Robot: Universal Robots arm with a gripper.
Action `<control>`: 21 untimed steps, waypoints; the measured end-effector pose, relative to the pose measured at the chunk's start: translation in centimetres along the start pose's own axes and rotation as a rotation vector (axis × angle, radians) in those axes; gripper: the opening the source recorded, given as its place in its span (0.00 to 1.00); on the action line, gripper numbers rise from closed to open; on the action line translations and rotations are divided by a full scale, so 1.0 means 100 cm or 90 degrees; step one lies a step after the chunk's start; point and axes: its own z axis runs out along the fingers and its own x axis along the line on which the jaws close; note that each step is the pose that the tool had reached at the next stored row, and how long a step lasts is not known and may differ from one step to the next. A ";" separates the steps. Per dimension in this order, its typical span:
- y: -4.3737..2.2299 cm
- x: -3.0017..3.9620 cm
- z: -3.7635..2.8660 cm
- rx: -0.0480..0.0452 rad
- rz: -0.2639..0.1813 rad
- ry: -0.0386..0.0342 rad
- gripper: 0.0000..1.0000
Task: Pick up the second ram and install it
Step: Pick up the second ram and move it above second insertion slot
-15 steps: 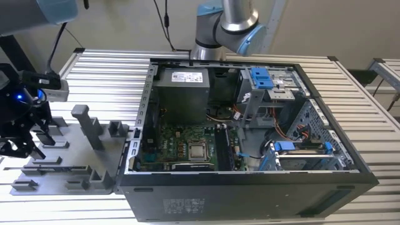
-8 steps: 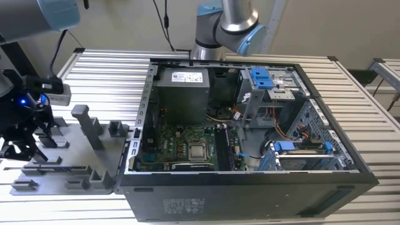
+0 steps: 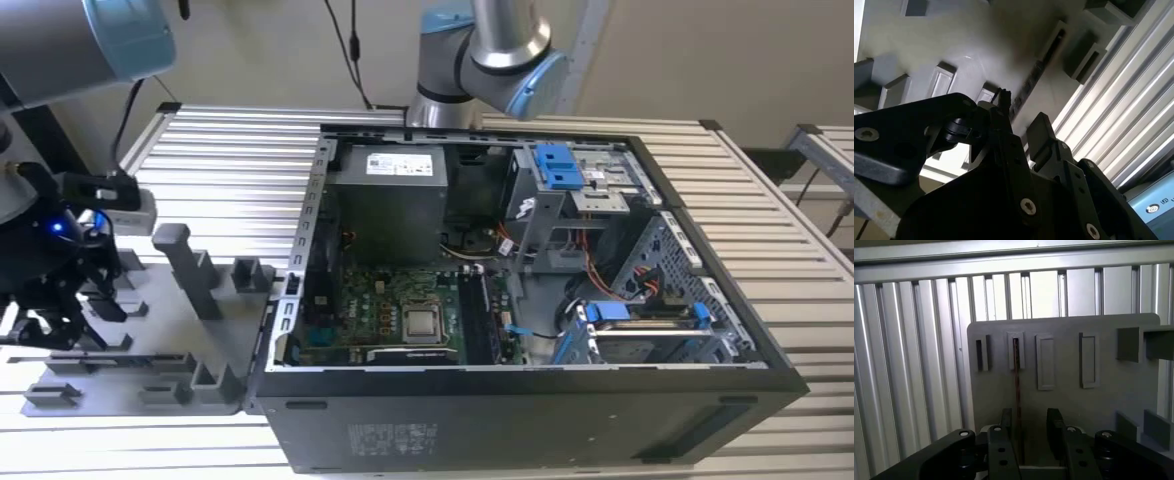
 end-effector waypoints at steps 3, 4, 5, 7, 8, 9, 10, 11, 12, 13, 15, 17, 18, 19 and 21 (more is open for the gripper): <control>0.0001 0.0000 0.0047 0.0000 -0.003 0.0000 0.42; 0.0002 0.0000 0.0062 0.0000 -0.004 0.0000 0.42; 0.0002 0.0000 0.0078 0.0000 -0.005 -0.0001 0.42; 0.0003 0.0000 0.0108 0.0000 -0.007 -0.0001 0.42; 0.0003 0.0000 0.0123 0.0000 -0.008 -0.0001 0.42; 0.0003 0.0000 0.0137 0.0000 -0.010 -0.0002 0.42; 0.0003 0.0000 0.0151 0.0000 -0.011 -0.0002 0.42; 0.0004 0.0000 0.0166 0.0000 -0.012 -0.0002 0.42; 0.0004 0.0000 0.0179 0.0000 -0.014 -0.0002 0.42; 0.0004 0.0000 0.0192 0.0000 -0.016 -0.0003 0.42; 0.0005 0.0000 0.0216 0.0000 -0.020 -0.0003 0.42; 0.0006 0.0006 0.0235 0.0000 -0.025 -0.0004 0.42; 0.0006 0.0010 0.0246 0.0000 -0.028 -0.0004 0.42; 0.0006 0.0014 0.0259 0.0001 -0.031 -0.0006 0.42; 0.0006 0.0023 0.0280 0.0001 -0.035 -0.0007 0.42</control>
